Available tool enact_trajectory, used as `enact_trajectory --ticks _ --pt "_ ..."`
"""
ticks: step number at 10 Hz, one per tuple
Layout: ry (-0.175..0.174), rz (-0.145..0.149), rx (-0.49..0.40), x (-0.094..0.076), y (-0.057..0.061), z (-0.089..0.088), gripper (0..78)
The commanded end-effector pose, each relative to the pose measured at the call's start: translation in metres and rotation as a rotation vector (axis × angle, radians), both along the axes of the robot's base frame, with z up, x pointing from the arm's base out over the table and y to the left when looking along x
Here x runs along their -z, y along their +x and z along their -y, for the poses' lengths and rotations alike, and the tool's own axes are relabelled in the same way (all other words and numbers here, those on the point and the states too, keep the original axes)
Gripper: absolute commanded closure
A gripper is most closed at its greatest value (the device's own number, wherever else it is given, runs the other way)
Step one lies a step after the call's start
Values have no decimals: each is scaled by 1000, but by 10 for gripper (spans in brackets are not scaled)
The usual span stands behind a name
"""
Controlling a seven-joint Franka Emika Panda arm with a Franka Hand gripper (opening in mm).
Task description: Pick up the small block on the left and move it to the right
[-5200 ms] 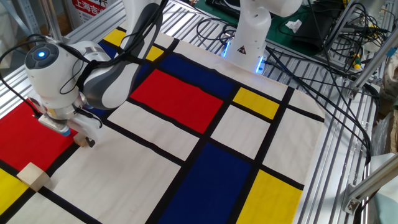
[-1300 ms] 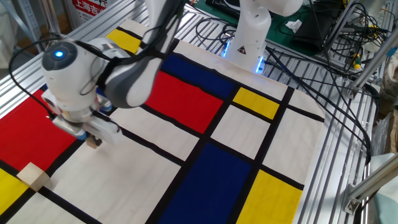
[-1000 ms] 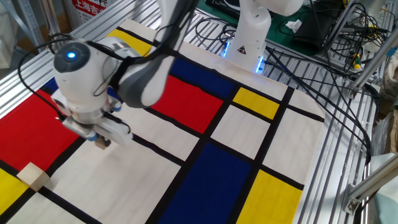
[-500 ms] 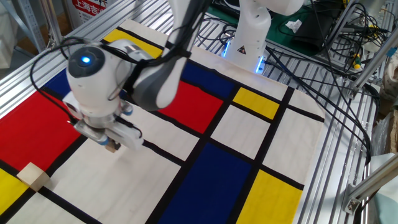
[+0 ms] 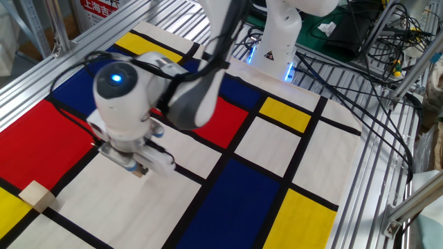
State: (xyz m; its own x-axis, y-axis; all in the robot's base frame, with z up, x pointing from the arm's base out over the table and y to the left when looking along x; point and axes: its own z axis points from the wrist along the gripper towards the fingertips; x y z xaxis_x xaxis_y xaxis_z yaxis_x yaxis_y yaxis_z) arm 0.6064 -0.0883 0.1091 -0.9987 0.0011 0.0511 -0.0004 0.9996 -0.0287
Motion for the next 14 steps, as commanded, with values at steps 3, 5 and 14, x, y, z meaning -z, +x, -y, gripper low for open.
enact_trajectory --ticks 3,5,14 --pt "3 3 -23 -4 -7 -16 763" --pt "5 -5 -29 -4 -6 -16 763" --pt "17 32 -235 -3 -6 -17 763"
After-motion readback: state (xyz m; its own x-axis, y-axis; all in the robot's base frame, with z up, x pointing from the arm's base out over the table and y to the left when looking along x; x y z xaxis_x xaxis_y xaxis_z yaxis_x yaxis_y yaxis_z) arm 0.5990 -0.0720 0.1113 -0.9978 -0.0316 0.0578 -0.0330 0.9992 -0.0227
